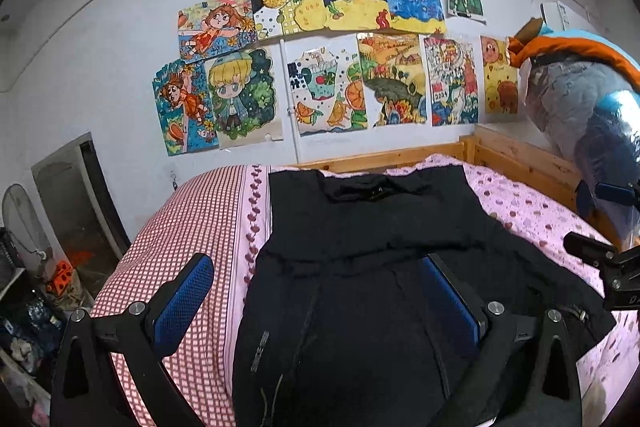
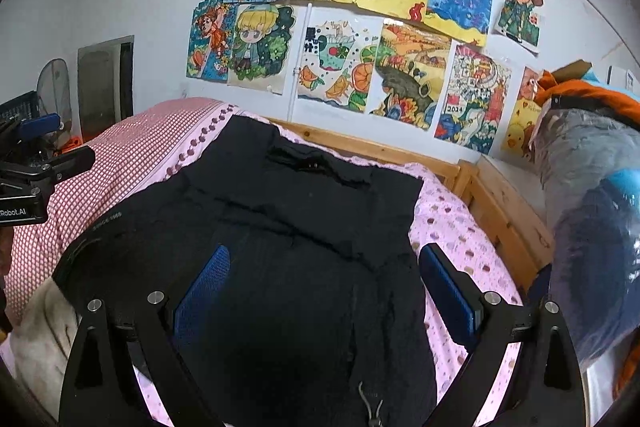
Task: Fold large clothes
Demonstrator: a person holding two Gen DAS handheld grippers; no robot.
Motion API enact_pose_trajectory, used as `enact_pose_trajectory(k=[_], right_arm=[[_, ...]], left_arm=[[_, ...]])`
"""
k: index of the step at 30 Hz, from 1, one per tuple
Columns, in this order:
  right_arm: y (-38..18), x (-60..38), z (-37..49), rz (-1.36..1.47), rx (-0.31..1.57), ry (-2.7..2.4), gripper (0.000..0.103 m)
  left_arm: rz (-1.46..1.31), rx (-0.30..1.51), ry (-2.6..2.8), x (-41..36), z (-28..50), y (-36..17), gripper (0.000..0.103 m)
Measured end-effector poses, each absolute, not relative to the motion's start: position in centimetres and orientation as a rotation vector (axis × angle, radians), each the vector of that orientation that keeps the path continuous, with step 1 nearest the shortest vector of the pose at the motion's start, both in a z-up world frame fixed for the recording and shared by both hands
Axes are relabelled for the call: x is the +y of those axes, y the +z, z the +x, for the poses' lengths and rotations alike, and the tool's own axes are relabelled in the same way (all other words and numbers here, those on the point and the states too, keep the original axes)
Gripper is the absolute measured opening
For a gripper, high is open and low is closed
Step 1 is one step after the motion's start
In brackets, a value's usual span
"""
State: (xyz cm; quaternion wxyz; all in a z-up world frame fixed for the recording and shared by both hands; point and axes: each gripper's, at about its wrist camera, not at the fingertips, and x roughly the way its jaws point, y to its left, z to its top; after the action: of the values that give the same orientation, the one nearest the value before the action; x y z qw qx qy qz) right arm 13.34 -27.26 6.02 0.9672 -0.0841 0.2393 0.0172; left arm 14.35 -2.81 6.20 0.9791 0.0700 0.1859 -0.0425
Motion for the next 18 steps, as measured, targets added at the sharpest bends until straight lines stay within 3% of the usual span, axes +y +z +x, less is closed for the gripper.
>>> enact_pose_trajectory(k=[18], right_arm=[[3.7, -27.6, 7.4, -0.115, 0.501, 0.000, 0.101]], left_arm=[[0.144, 0.426, -0.161, -1.2, 9.6, 4.2, 0.103]])
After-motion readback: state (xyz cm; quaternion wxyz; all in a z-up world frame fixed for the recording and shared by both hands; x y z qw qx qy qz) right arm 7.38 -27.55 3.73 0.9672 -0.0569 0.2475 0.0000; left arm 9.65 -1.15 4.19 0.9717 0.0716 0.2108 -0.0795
